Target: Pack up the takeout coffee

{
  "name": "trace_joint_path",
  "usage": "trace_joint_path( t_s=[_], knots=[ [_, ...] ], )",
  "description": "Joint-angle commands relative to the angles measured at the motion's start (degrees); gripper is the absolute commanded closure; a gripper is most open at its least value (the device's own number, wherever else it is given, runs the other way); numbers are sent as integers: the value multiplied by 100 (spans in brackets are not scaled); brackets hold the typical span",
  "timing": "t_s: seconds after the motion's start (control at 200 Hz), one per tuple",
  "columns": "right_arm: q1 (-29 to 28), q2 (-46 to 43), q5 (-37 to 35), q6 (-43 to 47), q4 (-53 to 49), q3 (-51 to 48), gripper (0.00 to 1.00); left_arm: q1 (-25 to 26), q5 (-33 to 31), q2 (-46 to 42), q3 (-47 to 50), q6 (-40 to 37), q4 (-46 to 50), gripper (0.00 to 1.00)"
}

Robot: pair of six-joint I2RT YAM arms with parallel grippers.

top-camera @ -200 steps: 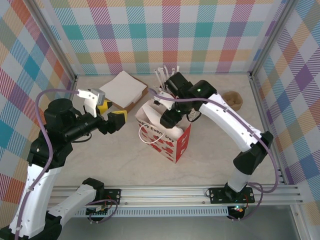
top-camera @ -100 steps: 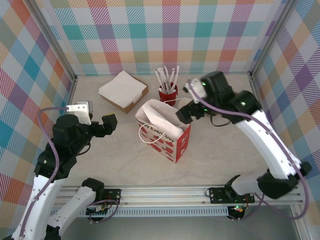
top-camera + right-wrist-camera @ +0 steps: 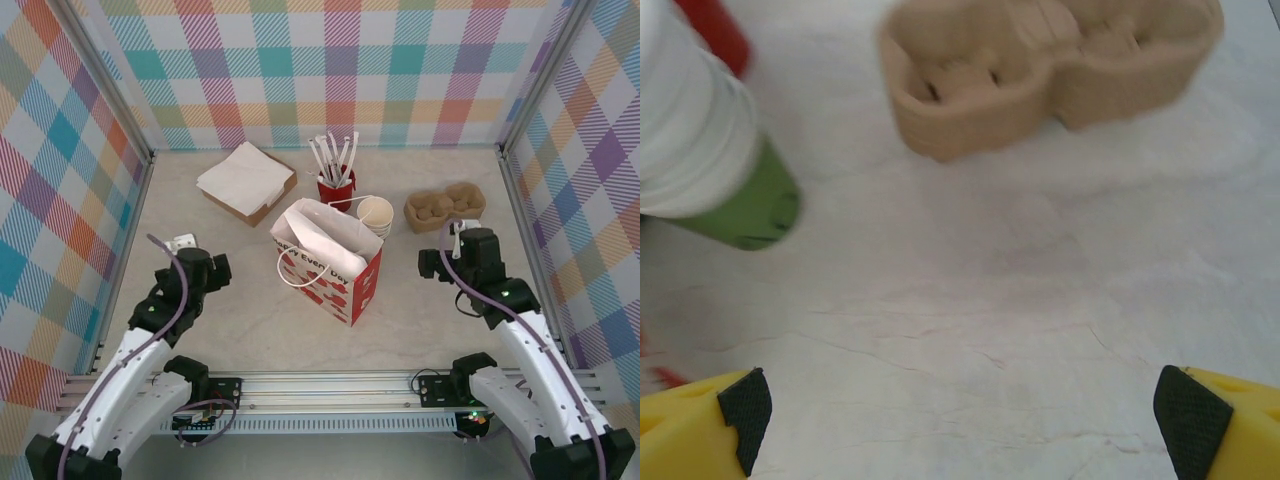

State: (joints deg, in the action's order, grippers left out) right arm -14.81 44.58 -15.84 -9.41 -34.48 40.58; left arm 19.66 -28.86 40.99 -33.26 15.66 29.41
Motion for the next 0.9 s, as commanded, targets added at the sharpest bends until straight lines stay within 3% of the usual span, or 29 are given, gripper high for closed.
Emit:
trace_joint_path(
  t_s=[0.0, 0.2, 0.445, 0.72, 0.895],
  knots=[
    [290, 164, -285, -62, 1587, -639, 0, -110, -176, 145, 283, -153, -1207, 0],
    [931, 1290, -209, 52, 3668, -1429, 0, -401, -27, 690, 737, -729, -2656, 0],
    [1199, 2866, 112, 245, 6241, -1742, 0, -761, 411, 1545, 1048, -918, -4068, 0],
    [1245, 4155, 884, 790, 7804, -1574, 0, -880, 639, 2526, 1245, -1390, -5630, 0],
    [1386, 4281, 1207, 760, 8216, -1762, 0, -1120, 1012, 2981, 1424, -1442, -6571, 0]
  ],
)
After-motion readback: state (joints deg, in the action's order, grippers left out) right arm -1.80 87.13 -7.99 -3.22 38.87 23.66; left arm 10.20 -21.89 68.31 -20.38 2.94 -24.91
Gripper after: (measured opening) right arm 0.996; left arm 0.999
